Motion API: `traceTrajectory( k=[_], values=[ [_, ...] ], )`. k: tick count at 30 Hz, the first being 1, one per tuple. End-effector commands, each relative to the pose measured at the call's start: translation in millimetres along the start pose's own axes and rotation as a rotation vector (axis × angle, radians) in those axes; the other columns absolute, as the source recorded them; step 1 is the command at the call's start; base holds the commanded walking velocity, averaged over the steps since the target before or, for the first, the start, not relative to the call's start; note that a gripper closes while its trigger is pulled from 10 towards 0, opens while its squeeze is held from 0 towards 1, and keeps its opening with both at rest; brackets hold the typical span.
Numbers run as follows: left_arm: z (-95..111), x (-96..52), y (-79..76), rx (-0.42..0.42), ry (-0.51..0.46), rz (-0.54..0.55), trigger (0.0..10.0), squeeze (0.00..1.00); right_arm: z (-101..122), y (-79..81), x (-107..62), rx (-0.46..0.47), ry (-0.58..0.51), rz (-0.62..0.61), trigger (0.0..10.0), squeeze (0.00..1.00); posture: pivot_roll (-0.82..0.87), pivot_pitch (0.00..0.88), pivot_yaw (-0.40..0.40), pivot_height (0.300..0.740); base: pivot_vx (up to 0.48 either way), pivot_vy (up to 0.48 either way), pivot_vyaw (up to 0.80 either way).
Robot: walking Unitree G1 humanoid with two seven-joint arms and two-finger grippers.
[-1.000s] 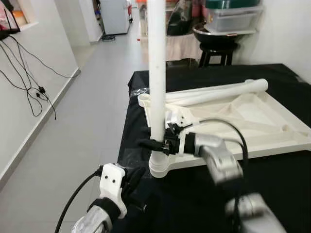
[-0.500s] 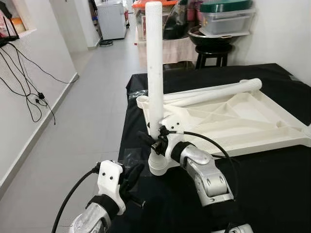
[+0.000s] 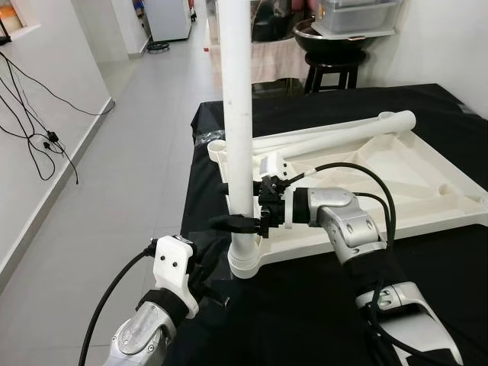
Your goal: Building children table
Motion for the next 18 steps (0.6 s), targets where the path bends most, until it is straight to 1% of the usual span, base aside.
traceTrajectory(
  k=[1, 3, 4, 5, 10, 11, 13, 14, 15, 16, 17, 18],
  values=[
    [-7, -1.2, 4.0, 0.016, 0.03, 0.025, 10.0, 0.0, 1, -1.4, 6.0, 0.005, 0.001, 0.057, 10.0, 0.0, -0.03, 0.024, 0.032, 0.74, 0.0, 0.0, 0.0],
    [-8, -1.1, 4.2, 0.019, 0.035, 0.027, 10.0, 0.0, -1, -2.9, 7.1, 0.019, 0.012, 0.071, 10.0, 0.0, -0.03, 0.024, 0.032, 0.74, 0.0, 0.0, 0.0],
    [-8, -0.9, 4.2, 0.018, 0.038, 0.028, 10.0, 0.0, -3, -4.8, 8.5, 0.029, 0.017, 0.059, 0.0, 0.0, -0.03, 0.023, 0.03, 0.74, 0.0, 0.0, 0.0],
    [-9, -0.7, 4.1, 0.017, 0.04, 0.028, 10.0, 0.0, -4, -5.9, 9.0, 0.049, 0.005, 0.05, 0.0, 0.0, -0.03, 0.025, 0.029, 0.74, 0.0, 0.0, 0.0],
    [-9, -0.3, 3.6, 0.014, 0.044, 0.027, 10.0, 0.0, -10, -6.1, 5.6, 0.065, -0.011, 0.033, 0.0, 0.0, -0.03, 0.032, 0.032, 0.74, 0.0, 0.0, 0.0],
    [-9, -0.4, 2.9, 0.014, 0.047, 0.024, 10.0, 0.0, -16, -6.3, 0.1, 0.059, 0.003, -0.028, 0.0, 0.0, -0.03, 0.034, 0.031, 0.74, 0.0, 0.0, 0.0],
    [-9, -0.3, 2.7, 0.014, 0.047, 0.023, 10.0, 0.0, -18, -6.7, -1.3, 0.058, 0.005, -0.041, 0.0, 0.0, -0.03, 0.034, 0.031, 0.74, 0.0, 0.0, 0.0],
    [-9, -0.5, 2.4, 0.013, 0.047, 0.023, 10.0, 0.0, -23, -6.1, -3.8, 0.059, 0.033, -0.098, 0.0, 0.0, -0.03, 0.045, 0.024, 0.74, 0.0, 0.0, 0.0],
    [-9, -0.5, 2.4, 0.013, 0.047, 0.023, 10.0, 0.0, -23, -6.1, -3.8, 0.059, 0.033, -0.098, 0.0, 0.0, -0.03, 0.045, 0.024, 0.74, 0.0, 0.0, 0.0],
    [-9, -1.0, 2.1, 0.012, 0.046, 0.022, 10.0, 0.0, -28, -4.2, -5.3, 0.067, 0.062, -0.151, 0.0, 0.0, -0.03, 0.052, 0.017, 0.74, 0.0, 0.0, 0.0],
    [-8, -1.7, 1.9, 0.011, 0.045, 0.023, 10.0, 0.0, -36, 2.6, -2.7, 0.082, 0.11, -0.261, 0.0, 0.0, -0.03, 0.059, 0.013, 0.74, 0.0, 0.0, 0.0],
    [-8, -2.4, 2.0, 0.011, 0.044, 0.025, 10.0, 0.0, -43, 4.5, 0.4, 0.098, 0.165, -0.45, 0.0, 0.0, -0.03, 0.061, 0.012, 0.74, 0.0, 0.0, 0.0]
  ],
)
Point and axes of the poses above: a point about 5 cm out from each wrist's last joint towards the gripper, its own x axis pointing out of the wrist towards the gripper, its own z axis along the axis of the wrist's last joint, y = z × x, the point moved 1 cm from there along x, pointing out of the wrist towards the gripper, and after that the axes turned 15 degrees about -x, right-handed, at the moved point
